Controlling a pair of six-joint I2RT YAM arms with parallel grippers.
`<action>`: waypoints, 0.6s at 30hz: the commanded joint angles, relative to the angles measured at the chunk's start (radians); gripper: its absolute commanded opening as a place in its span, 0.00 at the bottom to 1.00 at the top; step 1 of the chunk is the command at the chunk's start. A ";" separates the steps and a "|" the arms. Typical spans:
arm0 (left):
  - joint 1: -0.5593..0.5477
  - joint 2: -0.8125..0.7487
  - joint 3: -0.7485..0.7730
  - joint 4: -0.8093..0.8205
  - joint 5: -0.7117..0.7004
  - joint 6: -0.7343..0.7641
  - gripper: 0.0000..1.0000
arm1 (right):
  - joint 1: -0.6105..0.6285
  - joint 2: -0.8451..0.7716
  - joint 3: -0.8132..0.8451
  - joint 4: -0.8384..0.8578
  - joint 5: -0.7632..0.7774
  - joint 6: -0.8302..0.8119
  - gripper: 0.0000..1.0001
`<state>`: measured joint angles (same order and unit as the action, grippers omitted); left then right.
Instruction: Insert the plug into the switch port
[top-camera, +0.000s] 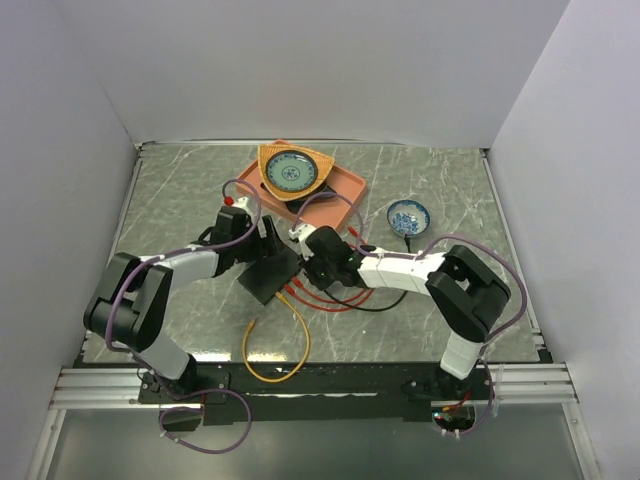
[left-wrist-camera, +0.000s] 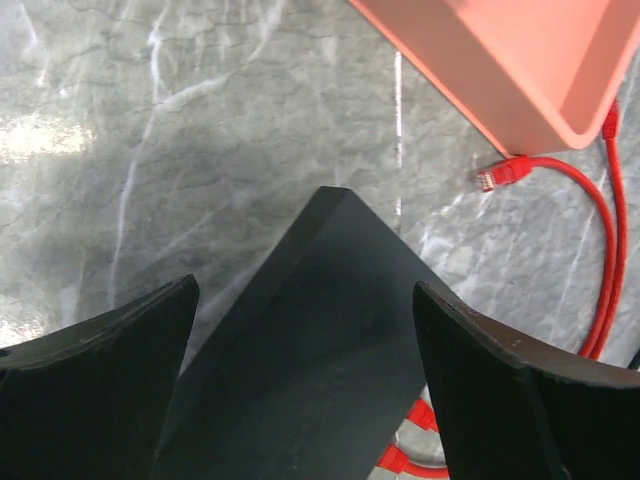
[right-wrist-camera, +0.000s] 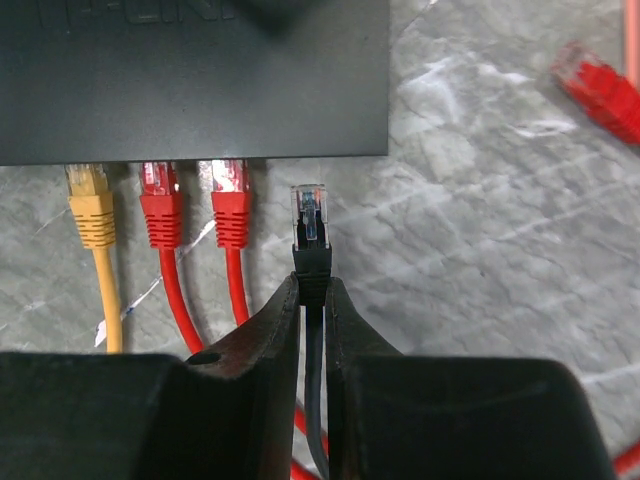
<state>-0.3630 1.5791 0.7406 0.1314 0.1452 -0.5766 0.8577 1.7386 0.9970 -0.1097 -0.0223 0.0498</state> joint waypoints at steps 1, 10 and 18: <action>0.015 0.016 -0.012 0.059 0.028 0.015 0.92 | -0.006 0.018 0.017 0.050 -0.054 -0.007 0.00; 0.035 0.074 -0.033 0.111 0.103 0.012 0.71 | -0.006 0.056 -0.032 0.107 -0.036 0.032 0.00; 0.035 0.097 -0.024 0.122 0.134 0.009 0.68 | -0.008 0.032 -0.106 0.186 0.019 0.059 0.00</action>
<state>-0.3286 1.6505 0.7223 0.2493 0.2440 -0.5690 0.8547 1.7744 0.9382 0.0238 -0.0532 0.0895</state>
